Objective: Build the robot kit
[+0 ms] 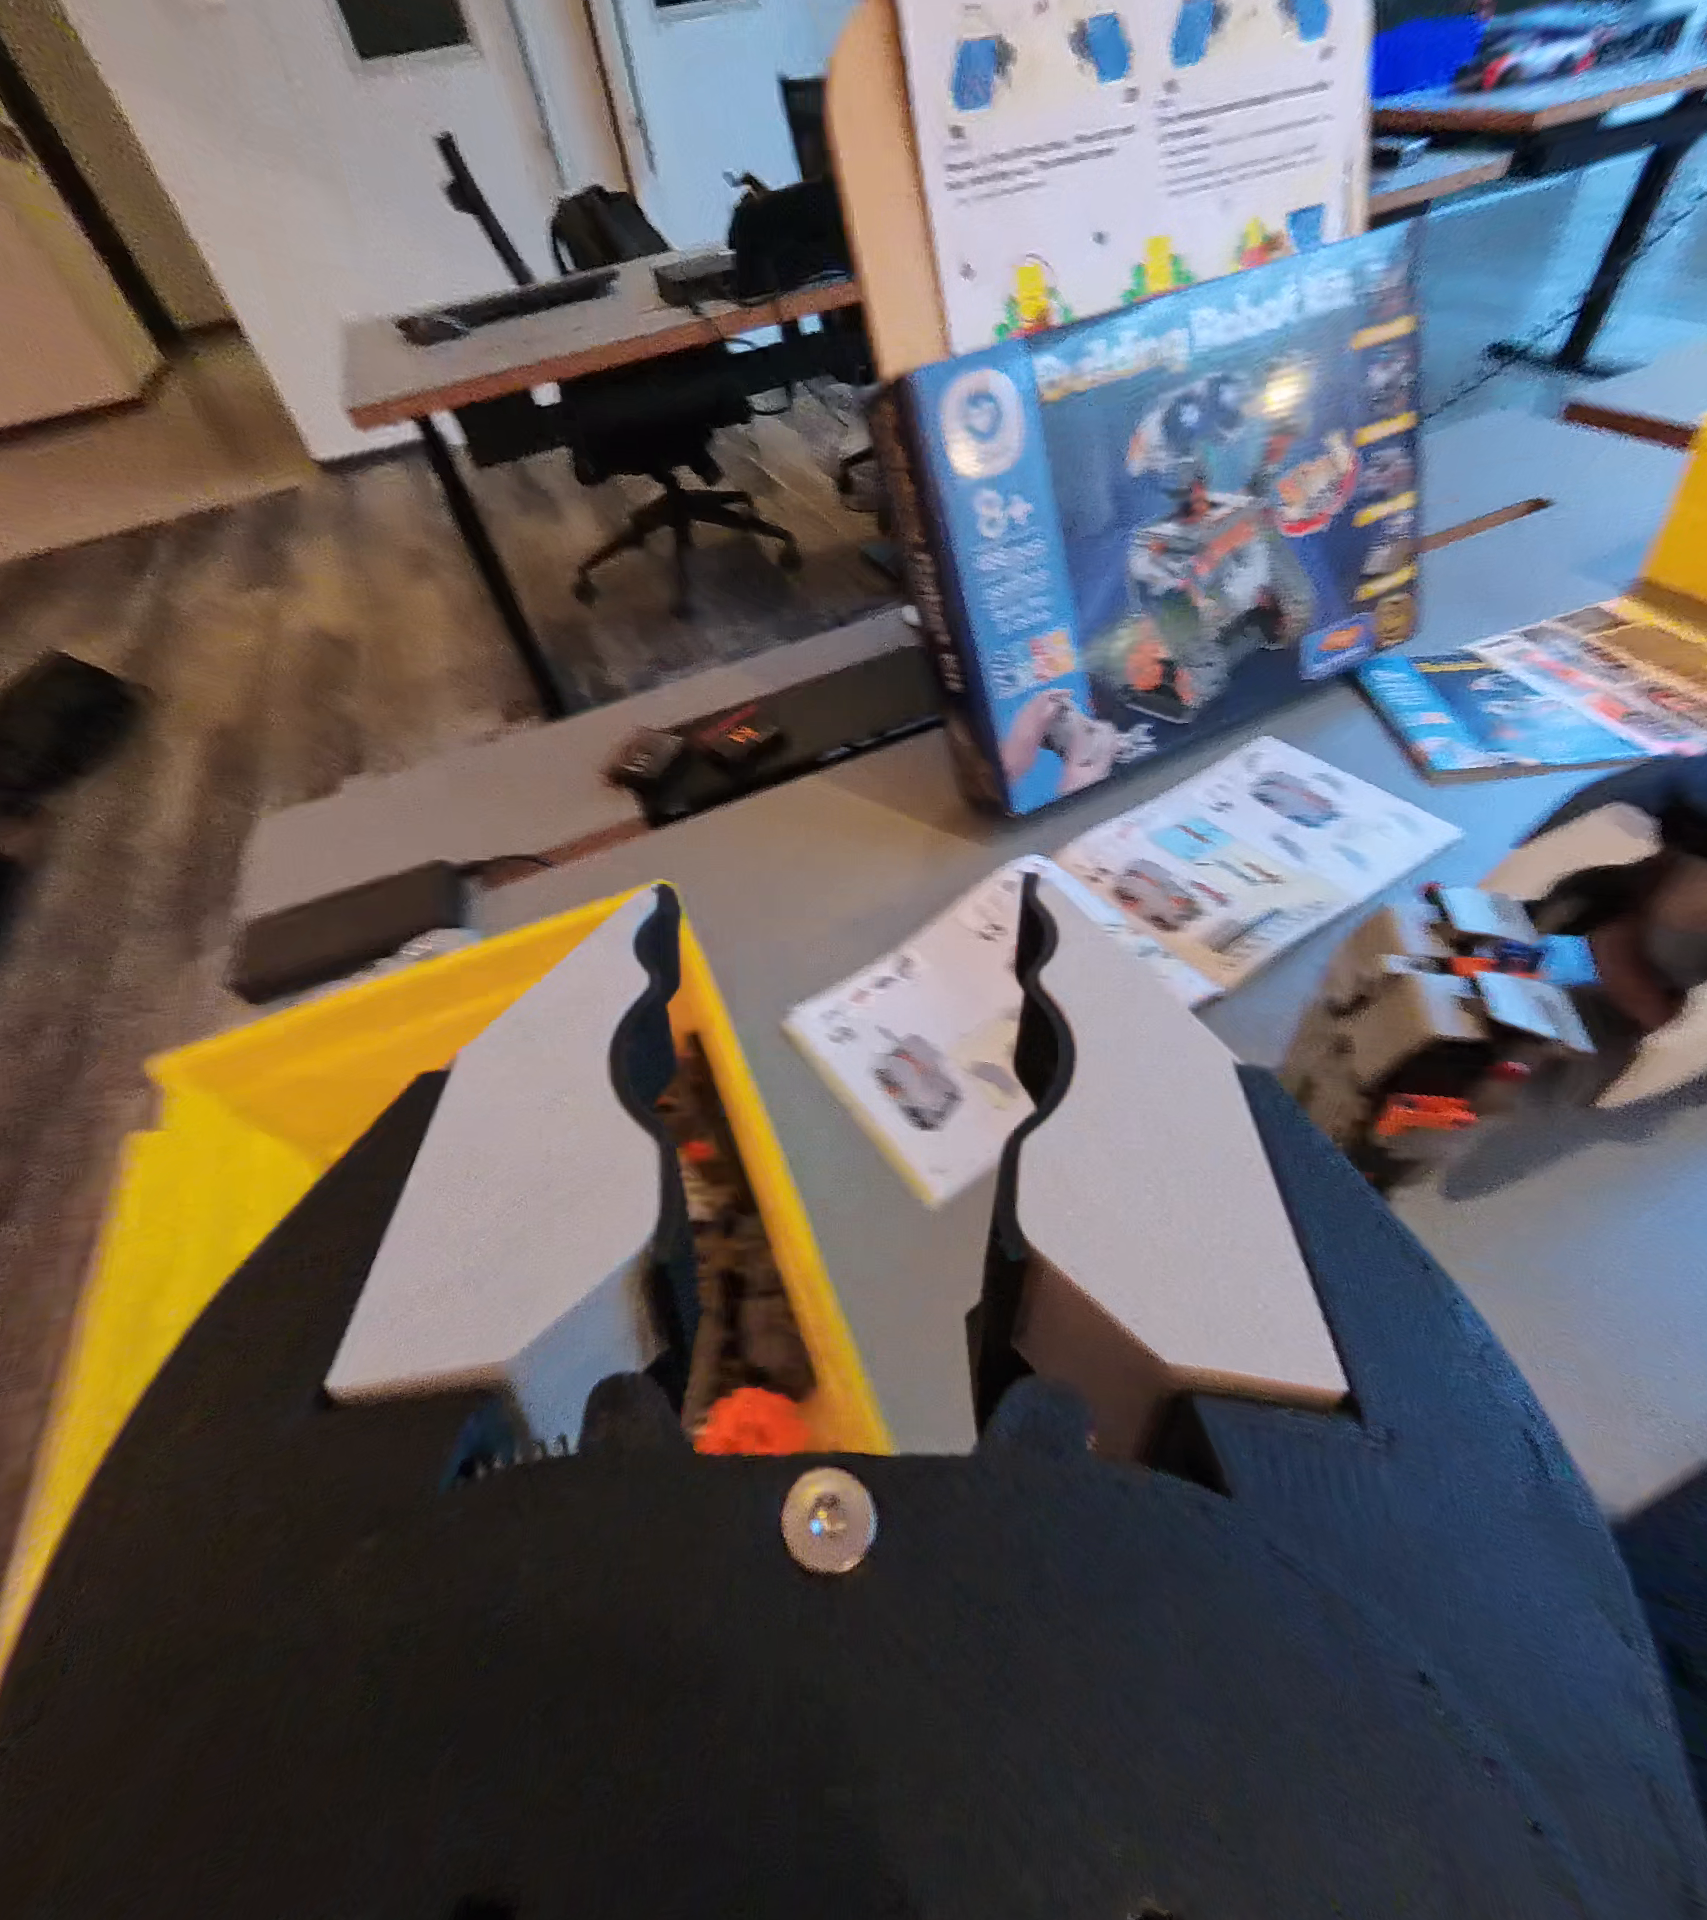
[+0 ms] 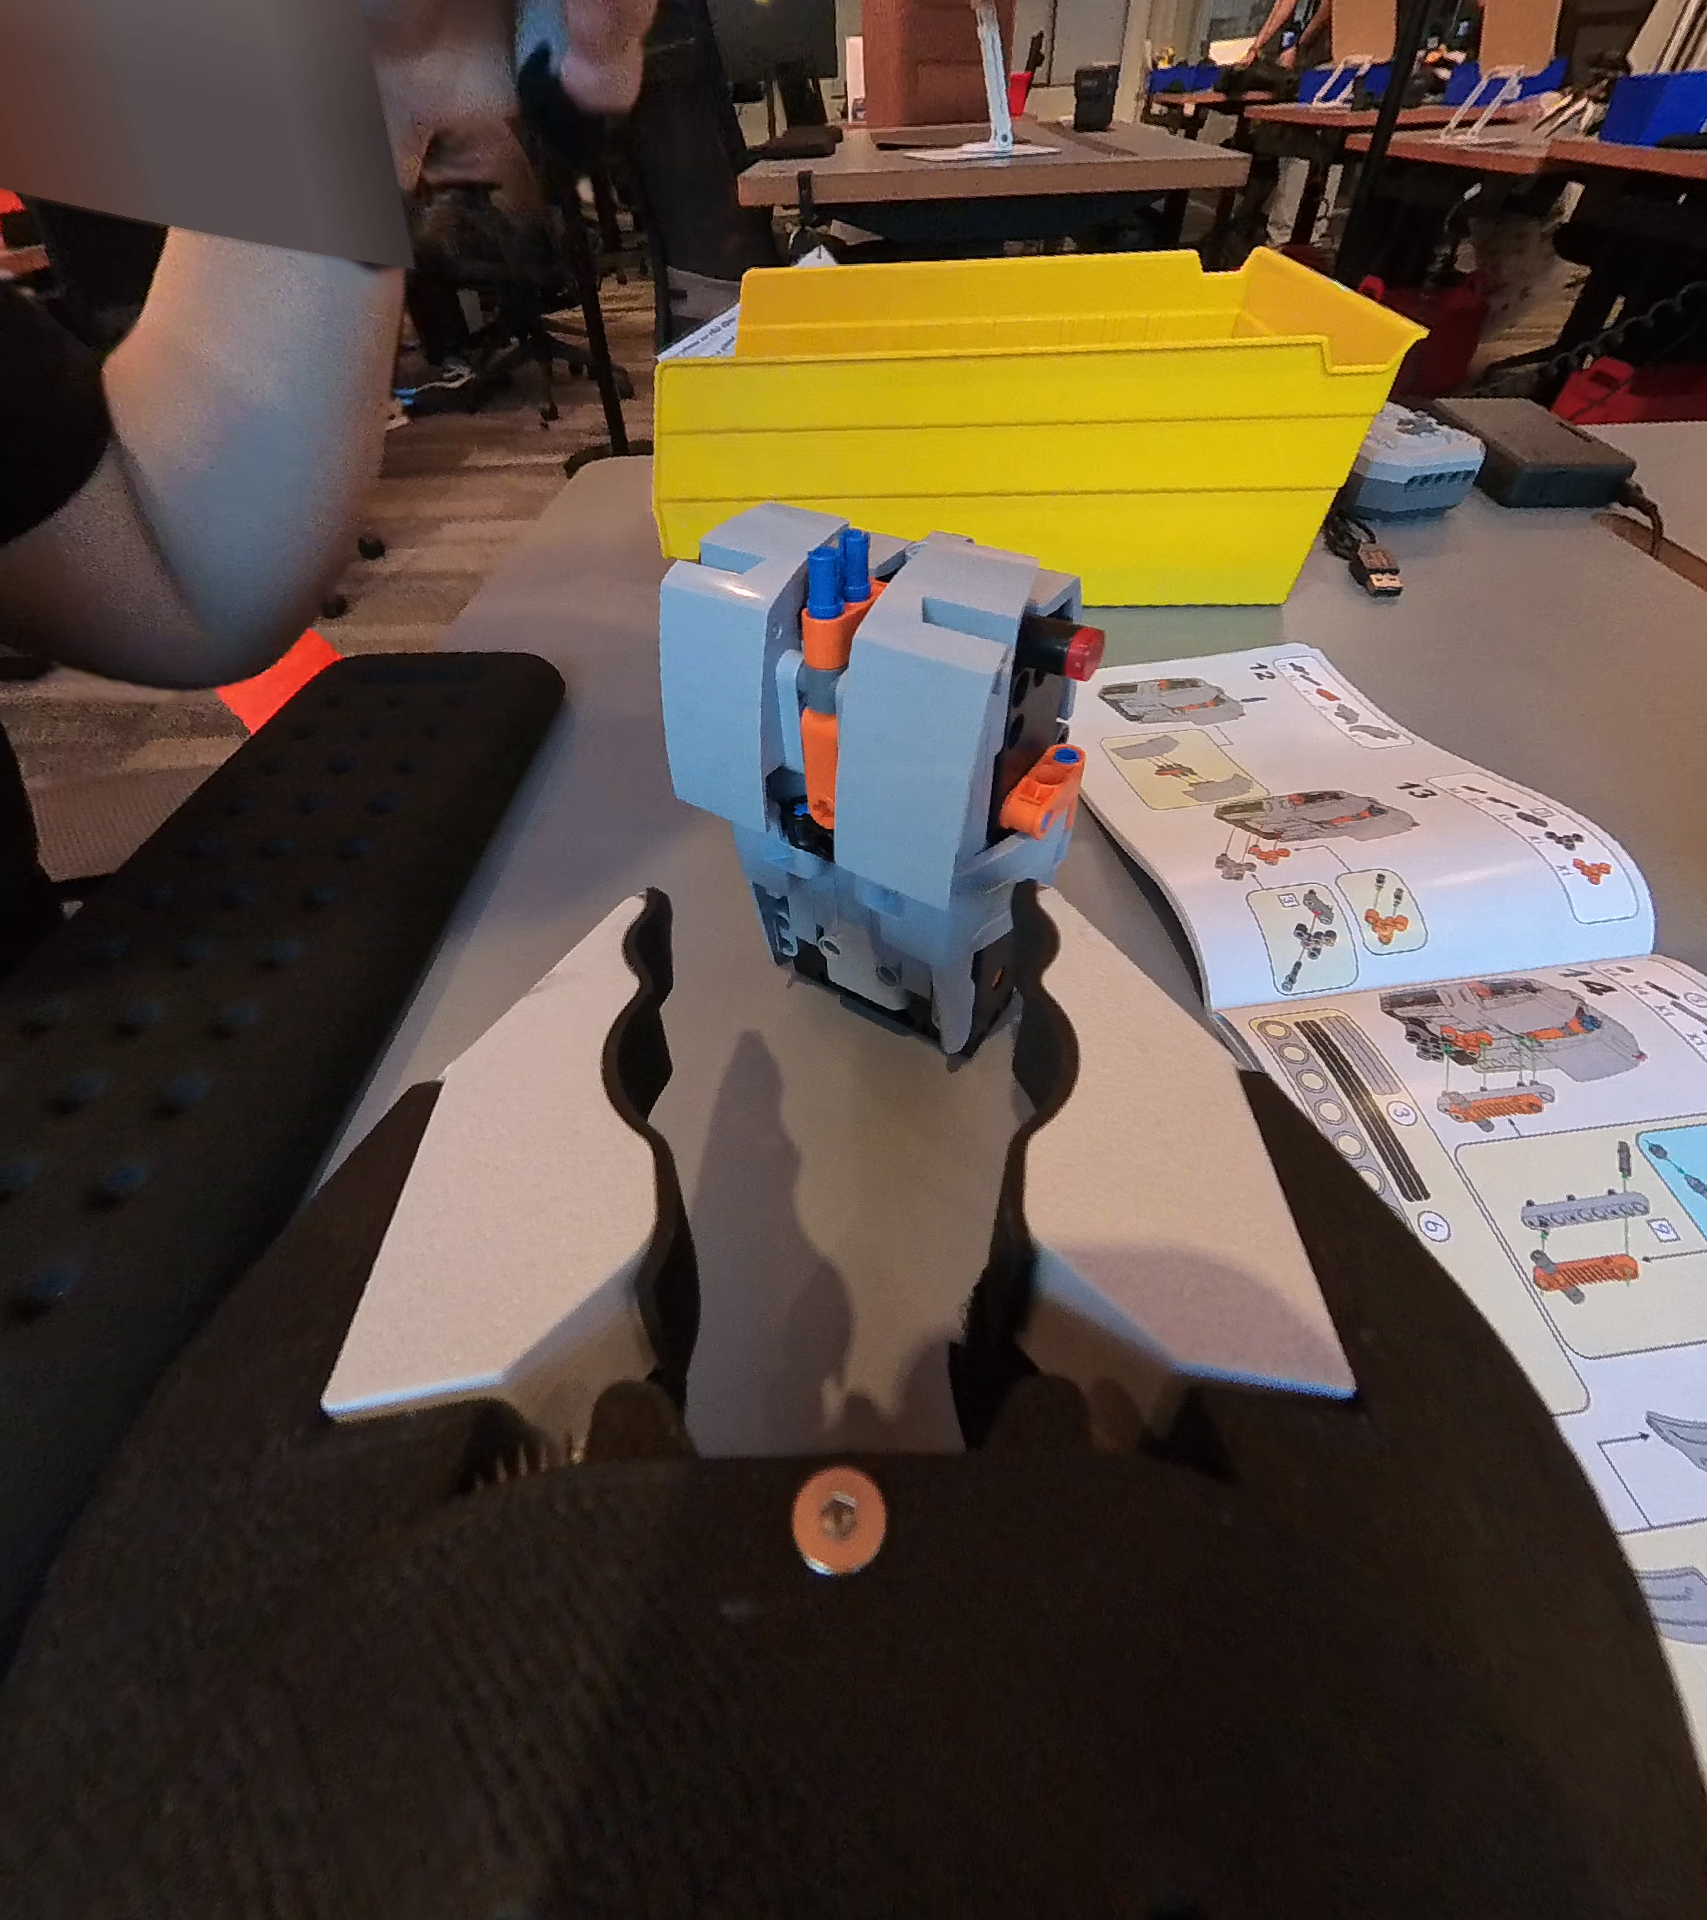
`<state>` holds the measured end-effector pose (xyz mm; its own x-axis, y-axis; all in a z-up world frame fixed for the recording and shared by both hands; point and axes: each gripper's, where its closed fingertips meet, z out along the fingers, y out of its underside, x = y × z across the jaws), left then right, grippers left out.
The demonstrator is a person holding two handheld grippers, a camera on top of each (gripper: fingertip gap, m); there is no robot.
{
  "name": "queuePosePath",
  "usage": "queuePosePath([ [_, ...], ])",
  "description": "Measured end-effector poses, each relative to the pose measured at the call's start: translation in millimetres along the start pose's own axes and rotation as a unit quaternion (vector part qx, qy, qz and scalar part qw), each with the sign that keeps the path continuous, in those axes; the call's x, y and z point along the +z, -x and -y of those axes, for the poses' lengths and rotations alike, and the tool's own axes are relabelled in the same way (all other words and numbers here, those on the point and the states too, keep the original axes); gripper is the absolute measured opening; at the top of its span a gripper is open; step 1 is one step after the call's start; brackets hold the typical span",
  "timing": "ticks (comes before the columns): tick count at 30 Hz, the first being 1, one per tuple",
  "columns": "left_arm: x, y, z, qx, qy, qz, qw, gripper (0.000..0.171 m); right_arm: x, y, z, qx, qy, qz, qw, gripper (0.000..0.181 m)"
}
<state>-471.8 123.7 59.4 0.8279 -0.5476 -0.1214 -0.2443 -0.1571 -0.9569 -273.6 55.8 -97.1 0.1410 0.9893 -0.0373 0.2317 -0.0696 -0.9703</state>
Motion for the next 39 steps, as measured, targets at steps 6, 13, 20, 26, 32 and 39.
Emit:
queuePosePath([
  [6, 3, 62, 41, 0.029, 0.016, 0.022, 0.999, 0.069, -1, -5, 0, 0.010, -0.003, -0.012, 1.000, 0.064],
  [13, 13, 95, 26, -0.007, 0.104, 0.046, 0.994, 0.057, 2, -9, -3, 0.015, 0.011, -0.023, 1.000, 0.068],
  [20, 24, 102, 11, -0.026, 0.131, 0.038, 0.990, 0.056, 2, -17, 7, 0.062, 0.020, -0.119, 0.991, 0.121],
  [26, 17, 110, 12, -0.021, 0.127, 0.049, 0.991, 0.058, 18, -4, 45, 0.009, -0.009, -0.315, 0.949, 0.127],
  [32, 11, 115, 14, -0.032, 0.113, 0.046, 0.992, 0.056, 29, -19, 16, 0.039, 0.059, -0.338, 0.938, 0.127],
  [39, 2, 118, 22, -0.030, 0.089, 0.048, 0.994, 0.054, 41, -17, -6, 0.099, 0.062, -0.296, 0.948, 0.102],
])
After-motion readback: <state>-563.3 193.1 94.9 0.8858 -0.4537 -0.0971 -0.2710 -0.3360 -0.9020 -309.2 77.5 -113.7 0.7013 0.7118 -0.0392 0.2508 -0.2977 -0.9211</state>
